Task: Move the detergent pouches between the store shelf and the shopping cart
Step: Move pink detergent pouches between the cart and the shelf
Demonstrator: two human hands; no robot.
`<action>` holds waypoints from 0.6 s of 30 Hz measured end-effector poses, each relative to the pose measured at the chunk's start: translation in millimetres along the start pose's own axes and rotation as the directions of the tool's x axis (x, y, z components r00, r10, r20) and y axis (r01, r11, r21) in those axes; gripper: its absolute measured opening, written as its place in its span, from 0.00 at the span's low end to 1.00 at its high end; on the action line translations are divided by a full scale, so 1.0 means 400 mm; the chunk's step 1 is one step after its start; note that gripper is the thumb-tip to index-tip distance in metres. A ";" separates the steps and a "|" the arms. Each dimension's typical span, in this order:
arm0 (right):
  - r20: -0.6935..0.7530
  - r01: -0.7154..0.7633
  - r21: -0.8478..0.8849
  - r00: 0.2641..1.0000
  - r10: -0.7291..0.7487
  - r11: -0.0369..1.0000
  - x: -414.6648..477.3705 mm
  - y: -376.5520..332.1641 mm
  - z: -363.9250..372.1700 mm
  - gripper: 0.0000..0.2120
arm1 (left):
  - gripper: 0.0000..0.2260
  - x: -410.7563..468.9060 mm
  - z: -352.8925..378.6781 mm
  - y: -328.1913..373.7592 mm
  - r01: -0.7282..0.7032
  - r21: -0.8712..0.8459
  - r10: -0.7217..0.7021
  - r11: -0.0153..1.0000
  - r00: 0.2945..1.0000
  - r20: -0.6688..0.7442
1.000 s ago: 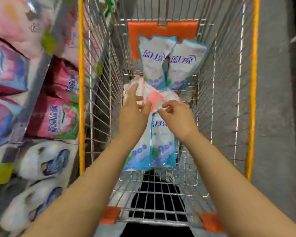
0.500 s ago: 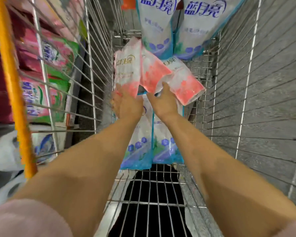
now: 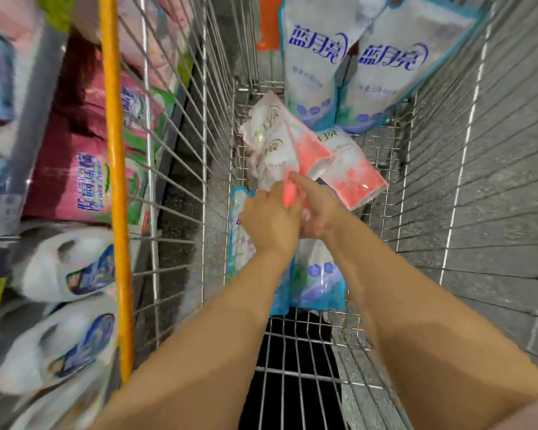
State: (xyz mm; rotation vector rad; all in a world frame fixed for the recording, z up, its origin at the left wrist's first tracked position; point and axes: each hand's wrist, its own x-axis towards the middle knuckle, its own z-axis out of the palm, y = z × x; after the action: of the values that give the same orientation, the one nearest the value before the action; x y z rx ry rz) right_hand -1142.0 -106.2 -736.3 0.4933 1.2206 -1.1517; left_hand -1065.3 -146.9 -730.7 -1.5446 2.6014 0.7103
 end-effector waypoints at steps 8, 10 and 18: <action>0.145 -0.019 0.110 0.989 0.002 0.994 -0.102 0.026 -0.014 0.25 | 0.23 -0.133 -0.079 0.020 -0.154 -0.118 0.155 0.981 0.988 -0.002; 0.180 0.018 0.178 0.982 -0.050 0.984 -0.141 0.028 -0.003 0.27 | 0.24 -0.144 -0.111 0.026 -0.227 -0.137 0.226 0.964 0.974 -0.023; 0.184 0.259 0.365 0.921 -0.342 0.894 -0.366 -0.009 0.057 0.10 | 0.19 -0.232 -0.303 0.131 -0.458 -0.141 0.400 0.878 0.863 -0.309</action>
State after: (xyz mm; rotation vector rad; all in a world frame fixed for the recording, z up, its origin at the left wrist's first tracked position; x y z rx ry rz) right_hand -1122.3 -65.3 -595.2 0.4045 0.9073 -1.6548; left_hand -1038.2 -97.8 -579.2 -1.1677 3.2313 0.8808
